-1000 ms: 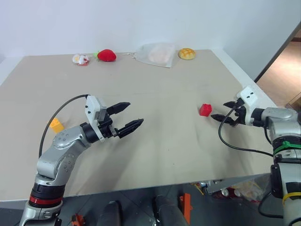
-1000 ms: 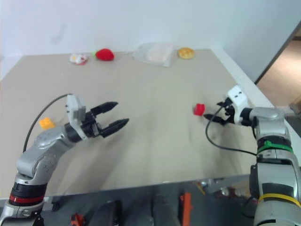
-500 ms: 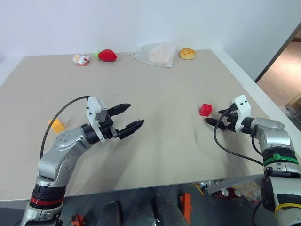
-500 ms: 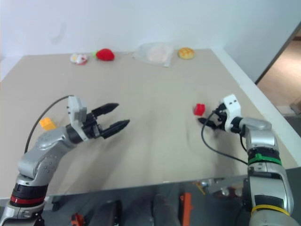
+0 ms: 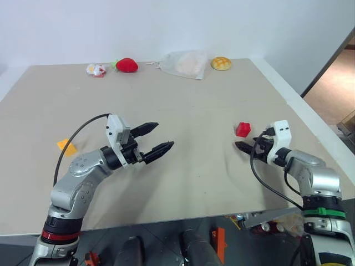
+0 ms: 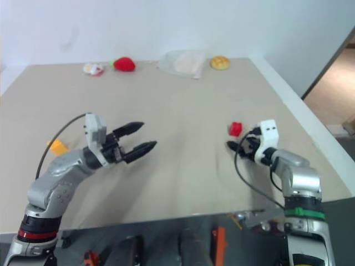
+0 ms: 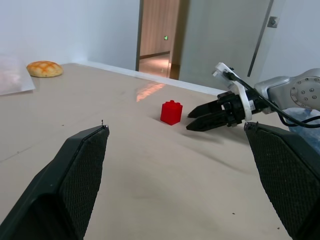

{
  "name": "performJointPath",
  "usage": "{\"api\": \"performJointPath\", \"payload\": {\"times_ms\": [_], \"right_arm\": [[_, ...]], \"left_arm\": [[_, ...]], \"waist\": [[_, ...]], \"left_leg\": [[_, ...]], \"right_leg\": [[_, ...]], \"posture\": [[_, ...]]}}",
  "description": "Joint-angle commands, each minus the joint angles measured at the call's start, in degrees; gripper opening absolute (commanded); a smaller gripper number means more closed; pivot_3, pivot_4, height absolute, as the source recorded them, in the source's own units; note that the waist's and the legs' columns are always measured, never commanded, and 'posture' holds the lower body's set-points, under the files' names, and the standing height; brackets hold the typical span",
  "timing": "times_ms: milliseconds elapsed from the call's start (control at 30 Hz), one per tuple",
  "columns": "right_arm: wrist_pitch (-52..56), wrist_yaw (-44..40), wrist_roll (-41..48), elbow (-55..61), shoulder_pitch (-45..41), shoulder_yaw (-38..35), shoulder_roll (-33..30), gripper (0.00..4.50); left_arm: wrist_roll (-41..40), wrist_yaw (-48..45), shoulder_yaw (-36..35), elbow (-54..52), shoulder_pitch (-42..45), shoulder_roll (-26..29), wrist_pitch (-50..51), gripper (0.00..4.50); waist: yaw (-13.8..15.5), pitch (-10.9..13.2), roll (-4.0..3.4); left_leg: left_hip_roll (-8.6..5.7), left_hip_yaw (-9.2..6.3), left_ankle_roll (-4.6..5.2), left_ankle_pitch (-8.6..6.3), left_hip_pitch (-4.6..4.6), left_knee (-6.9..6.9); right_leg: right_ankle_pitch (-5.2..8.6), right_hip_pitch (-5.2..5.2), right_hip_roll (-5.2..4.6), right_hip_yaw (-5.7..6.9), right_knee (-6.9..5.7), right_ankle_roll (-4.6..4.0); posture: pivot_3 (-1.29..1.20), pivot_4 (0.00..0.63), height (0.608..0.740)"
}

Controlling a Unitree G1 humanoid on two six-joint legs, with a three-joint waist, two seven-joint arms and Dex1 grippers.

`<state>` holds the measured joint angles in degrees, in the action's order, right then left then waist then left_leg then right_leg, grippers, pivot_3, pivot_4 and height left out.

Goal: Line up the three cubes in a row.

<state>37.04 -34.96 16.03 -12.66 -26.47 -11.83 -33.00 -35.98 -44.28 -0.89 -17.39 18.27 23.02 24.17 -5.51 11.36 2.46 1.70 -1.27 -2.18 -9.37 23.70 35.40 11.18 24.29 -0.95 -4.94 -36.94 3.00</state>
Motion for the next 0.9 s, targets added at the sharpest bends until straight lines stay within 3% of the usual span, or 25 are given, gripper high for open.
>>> {"api": "performJointPath", "payload": {"times_ms": [33,533,900], "right_arm": [[0.96,5.11,-1.20,6.24,0.89,0.43,1.75,4.50],[-4.44,16.77,-4.58,1.54,-1.67,-0.52,5.66,4.50],[-9.45,18.75,-4.81,-6.76,-6.30,0.36,8.24,4.50]], "left_arm": [[-0.47,0.02,-0.23,-0.99,-0.28,-0.70,-0.75,4.47],[-0.41,1.05,-0.10,-1.11,-0.67,-2.99,-0.91,4.47],[-0.17,1.38,-0.60,-1.22,-0.67,-2.64,-0.90,4.47]], "waist": [[0.00,0.00,0.00],[-0.04,-0.01,0.01],[-0.03,-0.01,0.01]], "left_leg": [[0.00,0.02,0.00,0.00,0.00,0.00],[0.00,0.01,0.00,0.00,0.06,0.01],[0.00,-0.01,0.07,-0.04,0.13,0.00]], "right_leg": [[0.00,0.00,-0.01,-0.02,0.00,0.00],[0.00,0.04,0.00,-0.01,0.01,0.00],[0.01,0.07,0.01,0.00,0.03,0.01]], "posture": [[0.00,0.150,0.740],[0.00,0.150,0.740],[0.00,0.150,0.740]]}}
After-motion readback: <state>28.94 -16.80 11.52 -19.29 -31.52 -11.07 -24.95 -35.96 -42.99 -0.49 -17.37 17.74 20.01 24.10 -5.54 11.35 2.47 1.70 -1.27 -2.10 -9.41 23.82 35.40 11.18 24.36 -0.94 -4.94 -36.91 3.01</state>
